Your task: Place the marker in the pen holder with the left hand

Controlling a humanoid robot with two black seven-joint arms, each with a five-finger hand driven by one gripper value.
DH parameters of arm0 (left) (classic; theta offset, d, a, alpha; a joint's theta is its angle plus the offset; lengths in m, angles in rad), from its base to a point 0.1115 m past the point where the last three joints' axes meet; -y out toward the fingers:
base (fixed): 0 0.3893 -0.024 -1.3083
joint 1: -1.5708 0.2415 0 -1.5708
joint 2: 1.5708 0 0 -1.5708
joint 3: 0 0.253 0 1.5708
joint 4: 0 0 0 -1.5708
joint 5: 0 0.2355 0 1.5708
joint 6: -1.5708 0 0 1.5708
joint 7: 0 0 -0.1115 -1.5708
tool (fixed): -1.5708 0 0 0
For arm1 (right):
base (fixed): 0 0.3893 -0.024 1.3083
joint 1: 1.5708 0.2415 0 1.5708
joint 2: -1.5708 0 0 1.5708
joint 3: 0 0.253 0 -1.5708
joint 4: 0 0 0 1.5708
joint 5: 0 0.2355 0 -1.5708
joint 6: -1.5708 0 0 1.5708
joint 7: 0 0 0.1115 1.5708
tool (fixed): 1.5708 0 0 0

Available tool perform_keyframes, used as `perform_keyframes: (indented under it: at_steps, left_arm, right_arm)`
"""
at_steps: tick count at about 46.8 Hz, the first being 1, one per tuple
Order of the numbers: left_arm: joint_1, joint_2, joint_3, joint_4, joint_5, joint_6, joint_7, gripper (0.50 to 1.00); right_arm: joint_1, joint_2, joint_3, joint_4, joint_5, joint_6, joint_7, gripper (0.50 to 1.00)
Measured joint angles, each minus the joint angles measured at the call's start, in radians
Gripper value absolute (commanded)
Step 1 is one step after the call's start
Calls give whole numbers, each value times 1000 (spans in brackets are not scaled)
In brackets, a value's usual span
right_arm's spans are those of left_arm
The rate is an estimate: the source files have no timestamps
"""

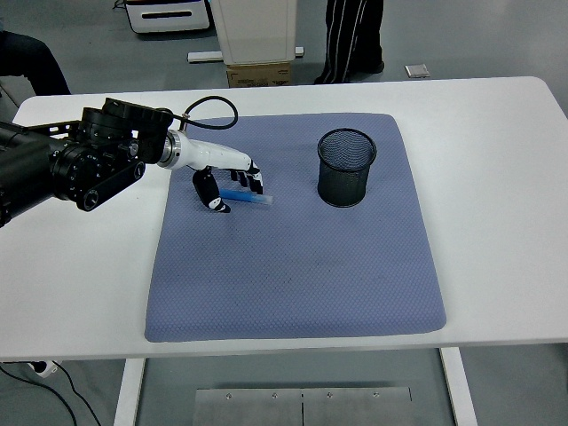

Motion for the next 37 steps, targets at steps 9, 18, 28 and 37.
perform_keyframes:
  at_steps: [9,18,28,37]
  left_arm:
    - [1,-1,0,0,0,0,0,646]
    - [2,-1,18,-1,1,0,-1,534]
    - [3,-1,28,-1,0,2,-7,519]
    - [3,0,28,-1,0,3,-8,525]
  right_arm:
    - [0,0,0,0,0,0,0,1000]
    - [0,0,0,0,0,0,0,1000]
    - [0,0,0,0,0,0,0,1000]
    - [0,0,0,0,0,0,0,1000]
